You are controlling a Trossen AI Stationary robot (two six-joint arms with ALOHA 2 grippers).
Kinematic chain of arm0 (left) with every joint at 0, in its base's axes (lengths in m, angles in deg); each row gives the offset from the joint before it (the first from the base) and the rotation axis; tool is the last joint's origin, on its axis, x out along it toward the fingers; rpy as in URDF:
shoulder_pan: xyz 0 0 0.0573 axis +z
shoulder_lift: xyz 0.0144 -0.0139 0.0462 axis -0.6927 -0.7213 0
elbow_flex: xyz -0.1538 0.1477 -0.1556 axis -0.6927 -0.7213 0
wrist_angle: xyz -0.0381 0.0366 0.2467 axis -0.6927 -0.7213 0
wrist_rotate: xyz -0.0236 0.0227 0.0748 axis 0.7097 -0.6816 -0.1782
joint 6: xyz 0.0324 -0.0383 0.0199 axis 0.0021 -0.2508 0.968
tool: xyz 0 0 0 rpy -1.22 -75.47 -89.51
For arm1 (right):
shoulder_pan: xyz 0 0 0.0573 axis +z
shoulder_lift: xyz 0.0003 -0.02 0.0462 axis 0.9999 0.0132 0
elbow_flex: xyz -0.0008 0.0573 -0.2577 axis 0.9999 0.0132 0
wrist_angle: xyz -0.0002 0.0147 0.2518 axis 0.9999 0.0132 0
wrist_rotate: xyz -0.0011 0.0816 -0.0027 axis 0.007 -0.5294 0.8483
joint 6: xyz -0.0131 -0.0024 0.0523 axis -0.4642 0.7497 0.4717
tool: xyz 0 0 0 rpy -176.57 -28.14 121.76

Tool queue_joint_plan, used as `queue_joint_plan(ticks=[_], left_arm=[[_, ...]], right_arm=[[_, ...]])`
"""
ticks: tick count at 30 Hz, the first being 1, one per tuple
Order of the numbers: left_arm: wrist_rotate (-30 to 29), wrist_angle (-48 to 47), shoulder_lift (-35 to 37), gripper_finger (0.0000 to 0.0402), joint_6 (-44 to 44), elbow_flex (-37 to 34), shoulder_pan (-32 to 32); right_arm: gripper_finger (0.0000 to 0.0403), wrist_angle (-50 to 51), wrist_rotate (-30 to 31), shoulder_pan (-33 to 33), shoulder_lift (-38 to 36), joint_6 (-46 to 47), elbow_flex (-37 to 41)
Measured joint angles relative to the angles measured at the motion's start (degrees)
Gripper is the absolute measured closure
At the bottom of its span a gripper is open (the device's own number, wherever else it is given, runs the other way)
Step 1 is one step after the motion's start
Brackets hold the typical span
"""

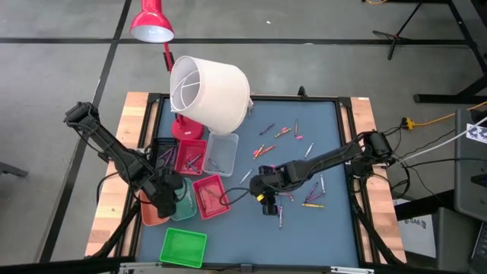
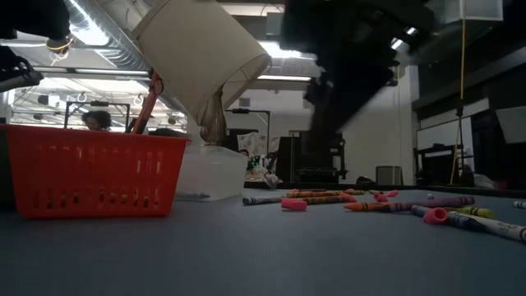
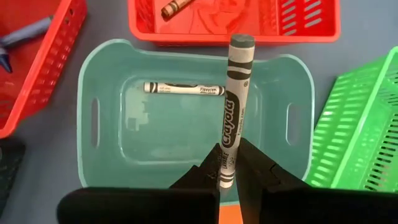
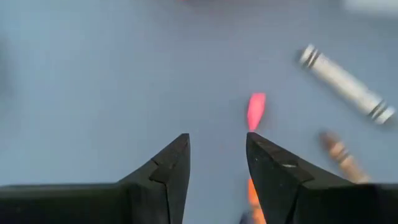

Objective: Sort crayons
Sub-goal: Put the gray crayon into the green bin, then put the violet crayon into the black bin

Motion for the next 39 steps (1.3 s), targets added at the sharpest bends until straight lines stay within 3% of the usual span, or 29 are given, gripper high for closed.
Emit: queue_joint_plan(ticks=[6, 17, 28, 33, 39], left_arm=[[-0.1, 0.0, 0.0, 0.0382, -2.9, 0.0, 0.0], [-0.3, 0.0, 0.0, 0.031, -5.5, 0.0, 0.0], [-0.3, 0.2, 0.0, 0.0306, -5.5, 0.0, 0.0], [-1.2, 0.2, 0.0, 0.0306, -5.5, 0.0, 0.0], [-3.9, 0.3, 0.0, 0.0306, -5.5, 0.0, 0.0]], right_arm=[[0.0247, 0.9, -4.2, 0.0, 0.0, 4.1, 3.8], [0.0247, 6.7, -5.2, 3.5, -2.1, 4.1, 3.9], [0.0247, 19.5, 4.7, 8.7, -2.3, 7.2, 3.9], [0.0247, 19.3, 8.6, 8.6, -2.4, 7.4, 4.6], [0.0247, 16.6, 7.8, 8.1, -2.4, 8.4, 10.4]])
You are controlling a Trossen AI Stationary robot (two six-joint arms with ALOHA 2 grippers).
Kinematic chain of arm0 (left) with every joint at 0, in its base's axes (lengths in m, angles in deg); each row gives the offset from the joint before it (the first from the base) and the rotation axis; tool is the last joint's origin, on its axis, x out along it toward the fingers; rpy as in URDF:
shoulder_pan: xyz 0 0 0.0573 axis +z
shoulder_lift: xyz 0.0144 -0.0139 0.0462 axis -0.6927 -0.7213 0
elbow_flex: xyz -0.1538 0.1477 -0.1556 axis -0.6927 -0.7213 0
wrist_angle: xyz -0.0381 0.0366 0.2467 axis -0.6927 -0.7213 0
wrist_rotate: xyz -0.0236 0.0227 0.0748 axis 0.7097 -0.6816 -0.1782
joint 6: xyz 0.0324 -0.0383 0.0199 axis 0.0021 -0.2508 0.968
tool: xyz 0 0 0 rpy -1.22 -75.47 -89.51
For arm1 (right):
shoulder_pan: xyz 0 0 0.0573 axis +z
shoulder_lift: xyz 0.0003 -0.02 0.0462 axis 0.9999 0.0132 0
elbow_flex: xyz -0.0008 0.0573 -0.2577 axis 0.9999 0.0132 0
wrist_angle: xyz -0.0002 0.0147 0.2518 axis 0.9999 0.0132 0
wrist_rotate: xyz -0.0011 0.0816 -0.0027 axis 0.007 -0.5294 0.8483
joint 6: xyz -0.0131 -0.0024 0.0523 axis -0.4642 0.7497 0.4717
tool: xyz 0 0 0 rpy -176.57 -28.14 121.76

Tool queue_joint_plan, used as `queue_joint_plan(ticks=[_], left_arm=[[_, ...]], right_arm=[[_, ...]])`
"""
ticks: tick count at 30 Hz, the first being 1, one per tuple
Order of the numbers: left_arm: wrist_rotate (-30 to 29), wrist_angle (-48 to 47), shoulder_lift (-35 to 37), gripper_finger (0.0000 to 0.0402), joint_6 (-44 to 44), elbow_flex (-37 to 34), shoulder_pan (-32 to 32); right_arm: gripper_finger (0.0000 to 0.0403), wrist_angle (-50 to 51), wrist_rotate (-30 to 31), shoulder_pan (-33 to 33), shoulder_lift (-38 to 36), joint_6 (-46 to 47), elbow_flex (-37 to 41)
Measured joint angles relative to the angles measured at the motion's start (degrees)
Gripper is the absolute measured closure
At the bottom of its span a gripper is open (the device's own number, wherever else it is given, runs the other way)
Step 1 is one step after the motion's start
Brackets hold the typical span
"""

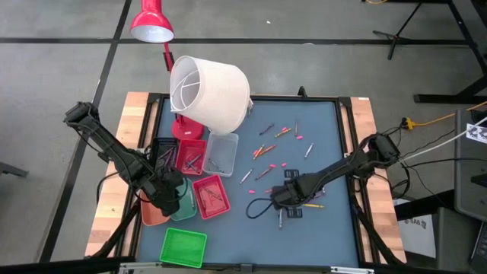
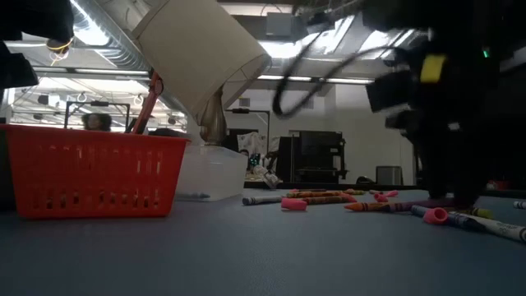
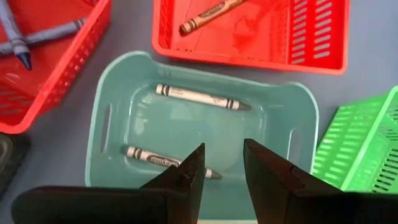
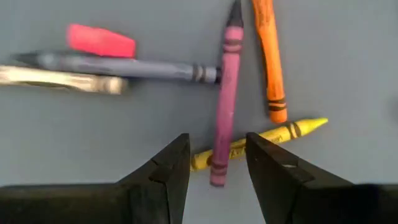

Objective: Sort crayons
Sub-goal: Put the violet crayon into the black bin

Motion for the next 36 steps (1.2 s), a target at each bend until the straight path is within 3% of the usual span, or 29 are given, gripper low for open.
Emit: queue_joint_plan(ticks=[12, 20, 28, 36], left_arm=[[-0.5, 0.4, 0.0, 0.0306, 0.0, 0.0, 0.0], [-1.4, 2.1, 0.0, 0.0306, 0.0, 0.0, 0.0], [-11.6, 13.4, 0.0, 0.0306, 4.0, 0.0, 0.0], [-20.9, 25.1, 0.0, 0.0306, 18.9, 0.0, 0.0]], right_arm=[[0.0251, -5.7, 0.6, 0.1, -0.2, 1.5, 2.8], [0.0319, -6.0, 0.3, 0.1, -0.1, 1.5, 2.8], [0.0386, -6.1, 0.3, 0.1, 0.0, 1.5, 2.8], [0.0382, -5.8, -0.3, 0.1, 0.0, 1.5, 2.4]])
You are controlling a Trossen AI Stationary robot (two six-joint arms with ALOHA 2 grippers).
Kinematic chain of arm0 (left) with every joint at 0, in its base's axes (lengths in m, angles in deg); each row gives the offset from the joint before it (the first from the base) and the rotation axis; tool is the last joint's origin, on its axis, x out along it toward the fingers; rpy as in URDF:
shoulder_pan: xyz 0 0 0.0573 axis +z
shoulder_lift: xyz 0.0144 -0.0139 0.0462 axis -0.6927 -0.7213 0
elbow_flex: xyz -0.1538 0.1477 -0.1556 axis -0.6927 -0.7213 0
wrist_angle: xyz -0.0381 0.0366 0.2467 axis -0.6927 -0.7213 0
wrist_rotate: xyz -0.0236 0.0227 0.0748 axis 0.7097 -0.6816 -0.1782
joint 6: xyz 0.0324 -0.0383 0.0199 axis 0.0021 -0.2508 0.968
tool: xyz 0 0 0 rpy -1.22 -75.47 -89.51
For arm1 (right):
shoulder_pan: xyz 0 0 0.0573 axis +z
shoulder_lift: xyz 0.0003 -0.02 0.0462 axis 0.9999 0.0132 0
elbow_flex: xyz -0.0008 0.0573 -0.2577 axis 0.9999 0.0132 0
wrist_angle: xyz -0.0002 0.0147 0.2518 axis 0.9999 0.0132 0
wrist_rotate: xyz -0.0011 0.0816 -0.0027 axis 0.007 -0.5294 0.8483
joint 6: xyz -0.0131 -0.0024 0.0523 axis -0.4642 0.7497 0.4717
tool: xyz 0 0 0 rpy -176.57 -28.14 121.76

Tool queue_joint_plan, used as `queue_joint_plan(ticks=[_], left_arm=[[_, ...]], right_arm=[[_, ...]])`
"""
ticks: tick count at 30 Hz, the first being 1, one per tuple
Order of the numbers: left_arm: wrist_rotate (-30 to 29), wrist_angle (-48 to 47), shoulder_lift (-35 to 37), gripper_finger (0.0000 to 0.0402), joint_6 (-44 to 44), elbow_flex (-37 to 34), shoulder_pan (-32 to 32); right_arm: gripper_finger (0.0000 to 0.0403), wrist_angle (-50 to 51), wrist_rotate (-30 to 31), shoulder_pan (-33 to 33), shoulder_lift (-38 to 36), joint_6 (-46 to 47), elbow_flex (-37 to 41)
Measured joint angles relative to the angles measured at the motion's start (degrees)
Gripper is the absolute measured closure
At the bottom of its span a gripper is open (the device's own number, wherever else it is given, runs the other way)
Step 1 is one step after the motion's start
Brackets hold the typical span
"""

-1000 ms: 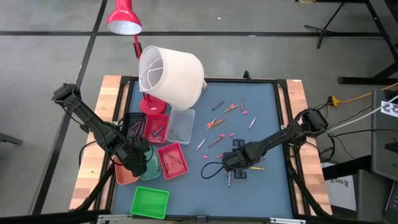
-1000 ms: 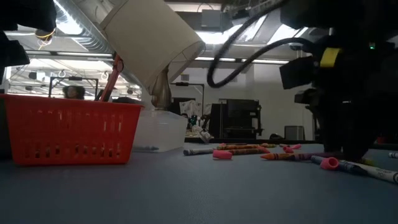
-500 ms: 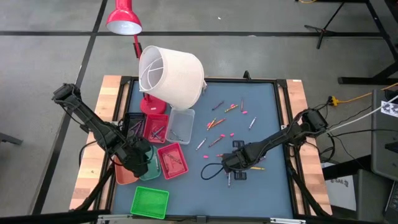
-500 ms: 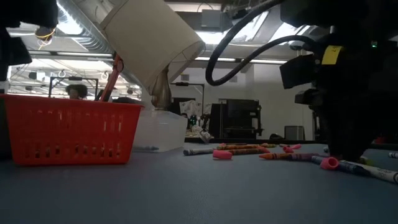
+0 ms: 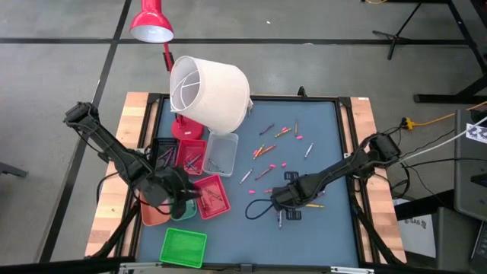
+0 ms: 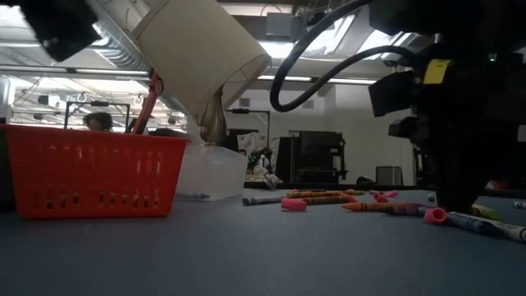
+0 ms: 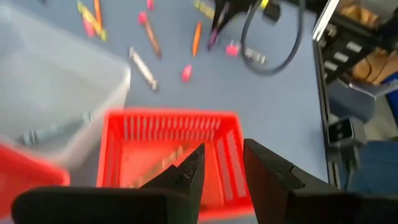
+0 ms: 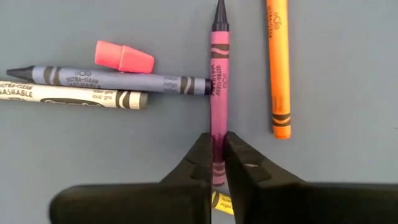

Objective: Sort crayons
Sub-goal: Put the violet crayon into the black bin

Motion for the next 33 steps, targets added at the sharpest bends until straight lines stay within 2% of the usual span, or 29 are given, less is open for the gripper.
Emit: queue_joint_plan(ticks=[5, 11, 15, 21, 26, 33], left_arm=[[-2.9, 3.8, 0.0, 0.0306, 7.7, 0.0, 0.0], [-3.8, 3.9, 0.0, 0.0306, 10.0, 0.0, 0.0], [-3.8, 3.9, 0.0, 0.0306, 10.1, 0.0, 0.0], [-3.8, 3.8, 0.0, 0.0306, 10.1, 0.0, 0.1], [-3.8, 3.8, 0.0, 0.0306, 10.1, 0.0, 0.1], [-8.1, 6.0, 0.0, 0.0306, 10.2, 0.0, 0.7]], right_arm=[[0.0384, -0.1, -0.4, -0.1, 0.4, 0.0, -2.5], [0.039, 0.1, 0.1, -0.1, 0.3, 0.0, -7.2], [0.0385, 0.0, 3.1, -0.1, 0.3, -0.2, -10.9], [0.0383, -4.1, 11.8, -0.1, 0.3, -4.9, -15.8], [0.0382, -14.1, 17.4, -0.1, 0.1, -12.0, -18.4], [0.0382, -33.3, 17.1, -1.5, 0.1, -23.4, -18.5]])
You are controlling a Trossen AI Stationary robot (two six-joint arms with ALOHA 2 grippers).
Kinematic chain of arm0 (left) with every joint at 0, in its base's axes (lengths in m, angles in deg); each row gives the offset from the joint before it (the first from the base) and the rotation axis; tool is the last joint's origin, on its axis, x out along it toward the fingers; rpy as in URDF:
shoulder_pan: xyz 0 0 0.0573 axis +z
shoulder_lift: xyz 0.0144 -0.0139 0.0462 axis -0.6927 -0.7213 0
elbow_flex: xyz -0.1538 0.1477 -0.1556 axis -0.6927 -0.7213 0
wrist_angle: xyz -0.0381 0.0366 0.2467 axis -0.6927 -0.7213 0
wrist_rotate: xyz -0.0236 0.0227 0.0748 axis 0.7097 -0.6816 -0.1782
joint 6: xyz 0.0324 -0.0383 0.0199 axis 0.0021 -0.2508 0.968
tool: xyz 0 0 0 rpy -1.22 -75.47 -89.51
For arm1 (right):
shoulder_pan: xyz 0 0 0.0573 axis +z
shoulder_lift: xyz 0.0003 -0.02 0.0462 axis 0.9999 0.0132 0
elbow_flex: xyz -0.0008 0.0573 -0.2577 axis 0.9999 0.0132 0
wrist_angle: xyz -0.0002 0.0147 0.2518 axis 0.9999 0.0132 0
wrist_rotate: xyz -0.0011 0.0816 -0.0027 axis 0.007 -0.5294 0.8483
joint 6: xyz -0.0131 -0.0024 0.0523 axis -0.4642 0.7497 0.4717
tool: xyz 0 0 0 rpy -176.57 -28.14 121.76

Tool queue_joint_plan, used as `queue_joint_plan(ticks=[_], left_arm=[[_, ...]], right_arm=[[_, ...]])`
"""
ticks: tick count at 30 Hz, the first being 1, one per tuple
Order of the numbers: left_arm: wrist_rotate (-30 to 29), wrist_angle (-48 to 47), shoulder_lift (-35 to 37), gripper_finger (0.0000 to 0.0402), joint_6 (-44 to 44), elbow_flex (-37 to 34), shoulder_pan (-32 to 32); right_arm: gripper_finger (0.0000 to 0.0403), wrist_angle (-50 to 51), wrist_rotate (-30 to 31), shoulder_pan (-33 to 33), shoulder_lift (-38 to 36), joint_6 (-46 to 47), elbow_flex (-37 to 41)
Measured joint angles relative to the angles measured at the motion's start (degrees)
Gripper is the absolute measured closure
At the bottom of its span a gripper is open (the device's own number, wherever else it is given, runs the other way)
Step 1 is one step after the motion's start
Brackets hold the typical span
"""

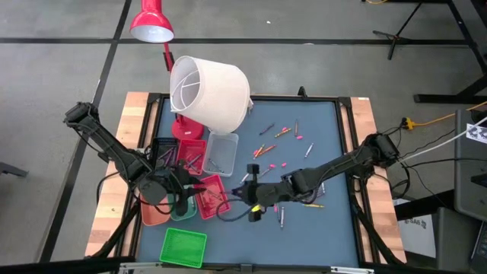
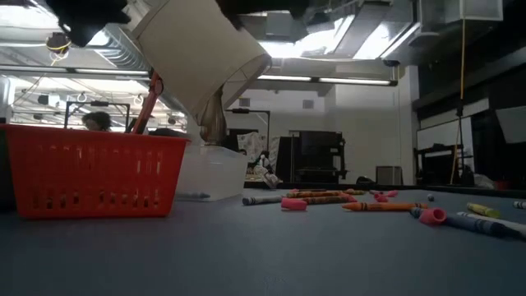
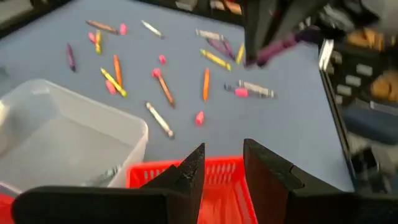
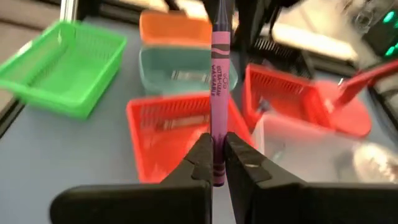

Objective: Sort crayons
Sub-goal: Put the violet crayon into the black bin

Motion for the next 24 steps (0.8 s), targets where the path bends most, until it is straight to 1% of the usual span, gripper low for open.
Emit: queue_joint_plan(ticks=[2, 6, 10, 13, 19, 24], left_arm=[[-1.1, 2.1, 0.0, 0.0306, 0.9, 0.0, 0.8], [-1.4, 7.8, 0.0, 0.0306, 9.2, 0.0, 2.7], [-1.4, 13.8, 0.0, 0.0306, 17.4, 0.0, 4.8], [-1.1, 17.3, 0.0, 0.0306, 21.7, 0.0, 6.3], [1.7, 22.2, 0.0, 0.0306, 26.7, 0.0, 9.1], [3.4, 23.3, 0.0, 0.0306, 26.8, 0.0, 10.9]], right_arm=[[0.0382, -3.6, 0.0, -0.9, 0.0, -0.7, 0.0], [0.0382, -9.2, 0.0, -2.7, 0.0, -0.8, 0.0], [0.0382, -10.5, 0.0, -4.7, 0.0, -0.7, 0.0], [0.0382, -10.6, 0.0, -5.6, 0.0, -0.7, 0.0], [0.0382, -10.7, -0.5, -6.1, 0.0, -0.7, 0.0], [0.0381, -11.0, -0.5, -6.1, 0.0, -0.7, 0.0]])
